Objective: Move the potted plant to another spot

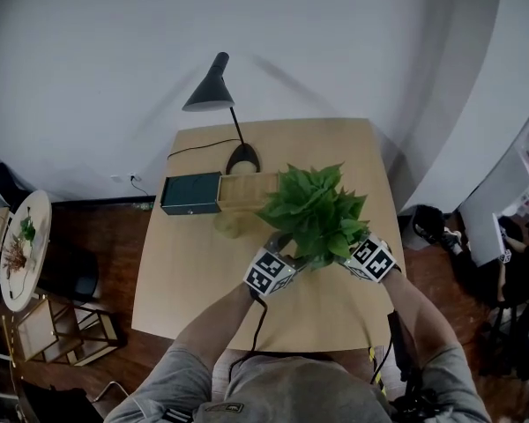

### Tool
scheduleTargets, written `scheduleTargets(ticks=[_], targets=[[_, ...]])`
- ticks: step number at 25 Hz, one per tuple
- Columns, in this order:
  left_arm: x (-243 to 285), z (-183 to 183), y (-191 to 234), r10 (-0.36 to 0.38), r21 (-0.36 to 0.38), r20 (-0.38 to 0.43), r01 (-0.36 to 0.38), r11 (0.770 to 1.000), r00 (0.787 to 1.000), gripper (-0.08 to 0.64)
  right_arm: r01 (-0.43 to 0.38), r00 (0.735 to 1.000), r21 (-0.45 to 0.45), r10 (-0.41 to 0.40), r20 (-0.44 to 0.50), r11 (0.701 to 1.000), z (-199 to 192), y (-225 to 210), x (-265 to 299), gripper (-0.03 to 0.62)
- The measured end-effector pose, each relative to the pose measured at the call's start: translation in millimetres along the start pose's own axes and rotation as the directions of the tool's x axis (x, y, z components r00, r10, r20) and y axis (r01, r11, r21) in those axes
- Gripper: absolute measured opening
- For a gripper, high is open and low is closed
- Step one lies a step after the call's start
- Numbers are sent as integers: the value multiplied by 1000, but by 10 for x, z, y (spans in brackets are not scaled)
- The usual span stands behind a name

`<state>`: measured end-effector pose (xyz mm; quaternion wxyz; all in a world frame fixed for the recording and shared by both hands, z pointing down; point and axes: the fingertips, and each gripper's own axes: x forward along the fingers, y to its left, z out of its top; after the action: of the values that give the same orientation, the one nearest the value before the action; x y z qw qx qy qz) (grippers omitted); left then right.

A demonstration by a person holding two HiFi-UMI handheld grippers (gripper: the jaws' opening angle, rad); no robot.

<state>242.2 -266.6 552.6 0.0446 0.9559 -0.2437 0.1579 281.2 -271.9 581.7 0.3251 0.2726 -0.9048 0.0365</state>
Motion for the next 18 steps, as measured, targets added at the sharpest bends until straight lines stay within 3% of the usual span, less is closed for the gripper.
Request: scheduleTargets(ticks=[5, 18], targets=[[166, -236, 103, -23, -33, -44, 21, 999, 999, 299, -30, 999, 37, 31, -22, 999, -217, -75, 208, 314], [690, -634, 401, -112, -80, -104, 104, 991, 988, 301, -12, 997, 123, 22, -78, 992, -650, -429, 603, 313]])
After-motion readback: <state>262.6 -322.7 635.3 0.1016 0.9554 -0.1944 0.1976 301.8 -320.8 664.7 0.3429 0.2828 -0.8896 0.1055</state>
